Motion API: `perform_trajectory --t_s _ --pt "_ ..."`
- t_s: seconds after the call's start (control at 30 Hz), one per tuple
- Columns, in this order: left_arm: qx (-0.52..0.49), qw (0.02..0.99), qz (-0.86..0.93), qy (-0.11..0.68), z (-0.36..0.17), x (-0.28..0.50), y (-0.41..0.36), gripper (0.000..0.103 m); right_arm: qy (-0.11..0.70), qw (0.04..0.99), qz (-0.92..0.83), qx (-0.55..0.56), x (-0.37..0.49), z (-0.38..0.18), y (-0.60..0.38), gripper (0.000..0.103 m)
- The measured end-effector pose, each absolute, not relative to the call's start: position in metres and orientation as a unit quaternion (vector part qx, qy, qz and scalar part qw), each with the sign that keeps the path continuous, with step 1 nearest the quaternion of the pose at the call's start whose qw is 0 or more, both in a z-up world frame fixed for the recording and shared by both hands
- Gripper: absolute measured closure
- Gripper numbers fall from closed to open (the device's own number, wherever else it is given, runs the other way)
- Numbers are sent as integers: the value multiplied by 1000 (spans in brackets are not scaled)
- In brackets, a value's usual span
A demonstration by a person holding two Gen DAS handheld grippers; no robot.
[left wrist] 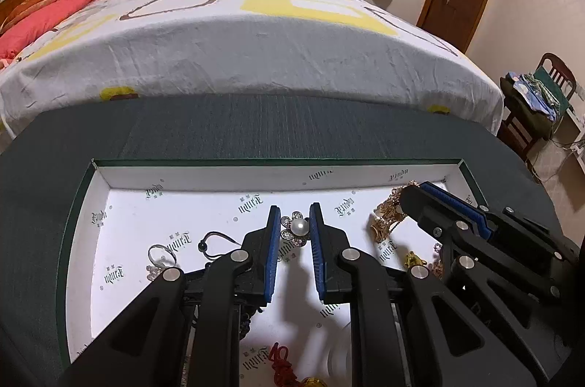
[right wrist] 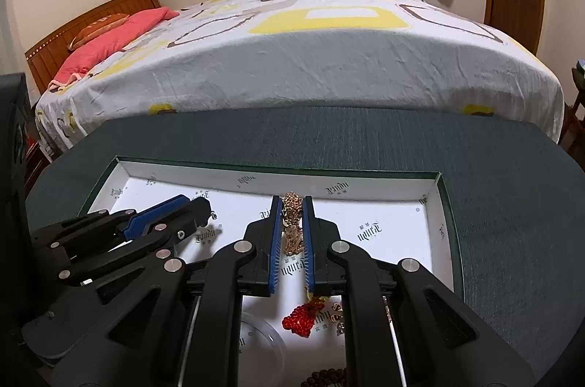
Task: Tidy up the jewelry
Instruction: 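Carry the gold chain brooch with the right tool while the left carries the pearl brooch into the box, then open the right tool to drop the chain brooch while the left releases the pearl brooch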
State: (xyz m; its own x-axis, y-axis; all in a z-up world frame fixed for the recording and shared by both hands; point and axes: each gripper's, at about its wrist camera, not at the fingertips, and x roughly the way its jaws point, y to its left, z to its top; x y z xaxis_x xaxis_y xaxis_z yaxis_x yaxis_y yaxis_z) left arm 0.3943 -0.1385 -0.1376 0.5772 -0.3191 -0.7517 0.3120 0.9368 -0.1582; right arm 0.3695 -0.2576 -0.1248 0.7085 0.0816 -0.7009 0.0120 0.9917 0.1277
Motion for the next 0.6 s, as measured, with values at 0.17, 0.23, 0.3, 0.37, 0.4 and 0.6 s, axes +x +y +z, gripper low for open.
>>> perform_trajectory --t_s 0.17,0.23,0.3,0.37,0.4,0.6 --pt "-5 887 -174 429 -139 394 -138 84 382 922 17 65 370 -124 -259 91" --pt "-4 885 -173 433 -140 395 -138 81 381 922 17 64 370 -124 -259 90" --pt "-4 885 -171 434 -140 395 -138 72 382 922 17 64 370 -124 -259 90" --pt "-7 886 -169 432 -140 395 -137 69 381 922 16 66 371 -125 -260 89" --pt "-8 885 -168 433 -141 395 -136 68 382 922 15 68 371 -125 -261 89" --pt "-20 884 -163 438 -142 397 -132 64 383 921 9 74 370 -125 -264 83"
